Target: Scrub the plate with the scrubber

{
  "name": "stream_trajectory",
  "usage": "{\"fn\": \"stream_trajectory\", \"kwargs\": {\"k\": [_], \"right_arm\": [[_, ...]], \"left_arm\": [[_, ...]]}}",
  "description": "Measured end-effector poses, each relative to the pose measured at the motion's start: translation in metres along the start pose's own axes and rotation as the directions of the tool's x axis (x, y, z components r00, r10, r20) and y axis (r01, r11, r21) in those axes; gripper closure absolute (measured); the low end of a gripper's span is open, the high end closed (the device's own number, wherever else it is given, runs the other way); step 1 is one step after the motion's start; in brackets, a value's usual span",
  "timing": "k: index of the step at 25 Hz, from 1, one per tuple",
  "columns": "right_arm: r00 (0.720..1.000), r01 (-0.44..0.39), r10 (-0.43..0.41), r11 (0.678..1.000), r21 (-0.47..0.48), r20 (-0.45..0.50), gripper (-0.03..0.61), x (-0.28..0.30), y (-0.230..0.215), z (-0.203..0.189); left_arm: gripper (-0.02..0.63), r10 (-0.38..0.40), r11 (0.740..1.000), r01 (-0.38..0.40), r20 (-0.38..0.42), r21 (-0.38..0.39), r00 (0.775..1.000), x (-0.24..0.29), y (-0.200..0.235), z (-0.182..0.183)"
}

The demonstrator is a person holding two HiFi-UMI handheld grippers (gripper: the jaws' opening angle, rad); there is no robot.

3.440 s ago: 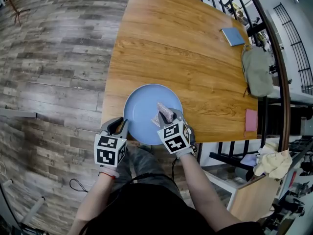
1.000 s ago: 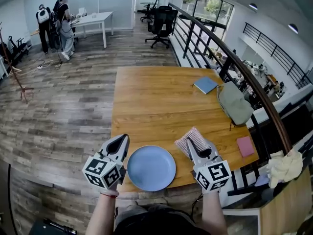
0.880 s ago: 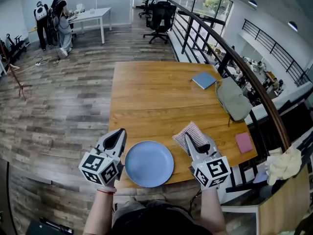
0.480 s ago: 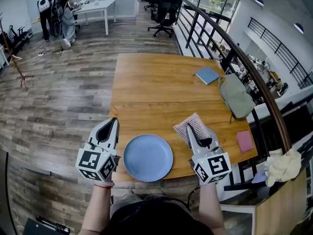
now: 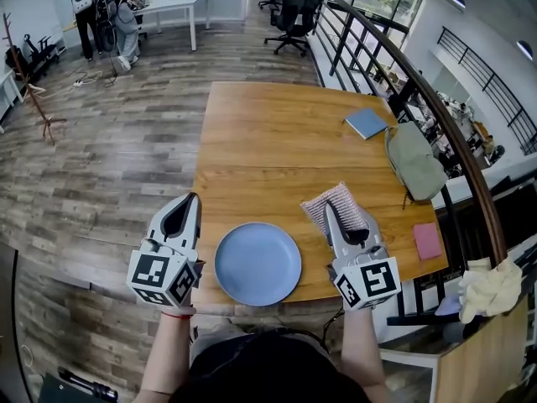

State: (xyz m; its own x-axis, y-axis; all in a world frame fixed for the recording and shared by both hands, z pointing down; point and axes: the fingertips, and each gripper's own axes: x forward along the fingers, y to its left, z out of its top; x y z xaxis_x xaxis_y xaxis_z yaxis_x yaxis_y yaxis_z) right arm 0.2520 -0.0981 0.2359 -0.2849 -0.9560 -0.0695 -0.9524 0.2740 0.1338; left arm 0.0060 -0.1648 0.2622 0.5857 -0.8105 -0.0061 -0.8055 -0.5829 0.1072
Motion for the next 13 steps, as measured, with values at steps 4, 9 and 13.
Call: {"fn": "stream_trajectory", "kwargs": {"k": [4, 9, 13], "right_arm": [[1.000, -0.019, 0.019, 1.000, 0.007, 0.017, 0.500, 0.0026, 0.0014, 0.0025], [0.998, -0.052, 0.052, 0.999, -0.002, 0.033, 0.500, 0.0039, 0.0040, 0.0055], [0.996, -0.085, 0.085, 0.996, -0.015, 0.031, 0.500, 0.0042, 0.0056, 0.0053]], "left_arm": [[0.617, 0.012, 1.000, -0.012, 0.002, 0.001, 1.000, -0.0009, 0.0010, 0.0011], [0.617, 0.021, 1.000, -0.021, -0.002, 0.007, 1.000, -0.0015, -0.0023, 0.0000], [0.617, 0.050, 0.999, -0.050, -0.009, -0.002, 0.999, -0.0023, 0.0006, -0.0034]]}}
